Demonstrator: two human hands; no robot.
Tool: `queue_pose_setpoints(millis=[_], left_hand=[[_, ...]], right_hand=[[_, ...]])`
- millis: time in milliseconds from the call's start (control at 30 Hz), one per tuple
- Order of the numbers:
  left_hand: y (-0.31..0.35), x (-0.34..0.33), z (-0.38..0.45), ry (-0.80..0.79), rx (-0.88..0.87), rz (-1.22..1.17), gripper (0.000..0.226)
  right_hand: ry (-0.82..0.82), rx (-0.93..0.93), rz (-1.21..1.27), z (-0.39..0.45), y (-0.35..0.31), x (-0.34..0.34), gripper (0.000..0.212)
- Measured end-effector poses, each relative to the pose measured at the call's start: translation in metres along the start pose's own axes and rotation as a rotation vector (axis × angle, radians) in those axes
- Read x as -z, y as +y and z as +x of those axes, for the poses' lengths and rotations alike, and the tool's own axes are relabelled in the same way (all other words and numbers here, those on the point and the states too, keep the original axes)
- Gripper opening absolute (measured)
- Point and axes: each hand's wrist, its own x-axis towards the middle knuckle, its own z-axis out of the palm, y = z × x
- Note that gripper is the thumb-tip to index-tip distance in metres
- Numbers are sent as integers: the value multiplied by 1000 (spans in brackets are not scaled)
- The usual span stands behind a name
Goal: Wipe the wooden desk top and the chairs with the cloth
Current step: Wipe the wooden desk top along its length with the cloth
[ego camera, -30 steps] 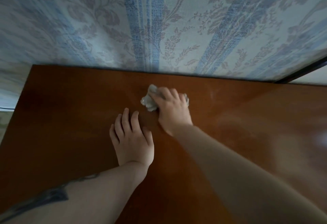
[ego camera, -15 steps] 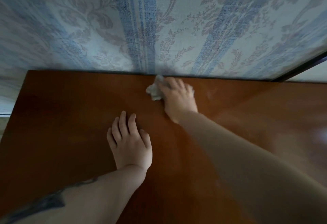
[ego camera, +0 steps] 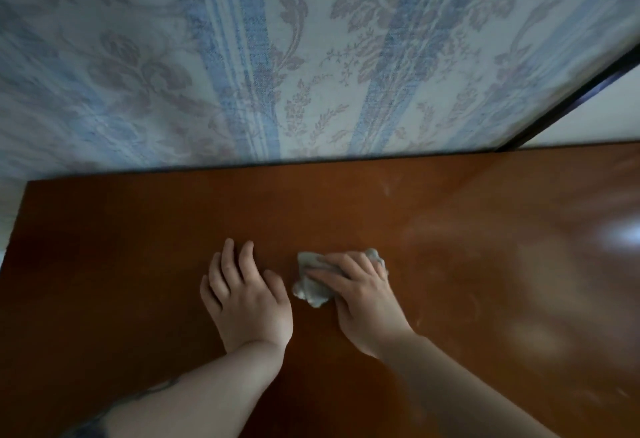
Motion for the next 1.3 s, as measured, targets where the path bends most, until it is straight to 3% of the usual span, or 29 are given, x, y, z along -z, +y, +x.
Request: queue_pose_setpoints(millis=[67,167,233,333,400,467,567,633,667,767,867,933,1000,1067,1100,1133,1233,1300], left_hand=[[0,0,0,-1,-9,-9,47],[0,2,0,-14,-9,-11,46],[2,4,-1,-12,-9,-24,45],[2,6,-1,9,-15,-97,44],[1,8,-3,7,-5,-145,46],[1,10,-5,18,-9,-201,51],[0,13,-16,51,-126,-344,53],[5,13,-39,20,-134,-508,52],[8,13,-56,-1,-111,-576,50],[12,11,-114,-26,-192,-630,46],[17,5,-137,-58,-294,-522,45],[20,2,-134,-85,-312,-349,41],[21,-1,-134,-109,-301,-239,38],[23,-1,-136,-110,-304,-190,40],[23,-1,-136,-104,-311,-167,41],[23,-1,-137,-102,-311,-146,42],[21,-2,-137,-93,-320,-135,44],[27,-2,-147,-85,-314,-157,46]], right_hand=[[125,-128,-35,-3,17,5,54],[322,-630,-16,20,-1,0,60],[301,-602,18,16,-29,-13,63],[148,-227,4,-31,-55,-25,61],[97,-136,-63,-65,-41,-19,59],[189,-268,-123,-93,-16,-9,58],[398,-742,-86,-99,1,-6,57],[448,-843,-99,-87,-17,-15,62],[441,-779,-100,-85,-28,-20,65],[268,-365,-94,-122,-51,-35,63],[185,-138,-212,-178,-22,-20,59],[255,-224,-236,-195,15,-4,57],[369,-502,-207,-189,43,9,53],[444,-766,-169,-174,37,7,55],[460,-789,-169,-170,27,2,59],[451,-722,-178,-172,14,-4,61],[248,-193,-283,-221,0,-15,57],[173,-59,-346,-251,29,3,58]])
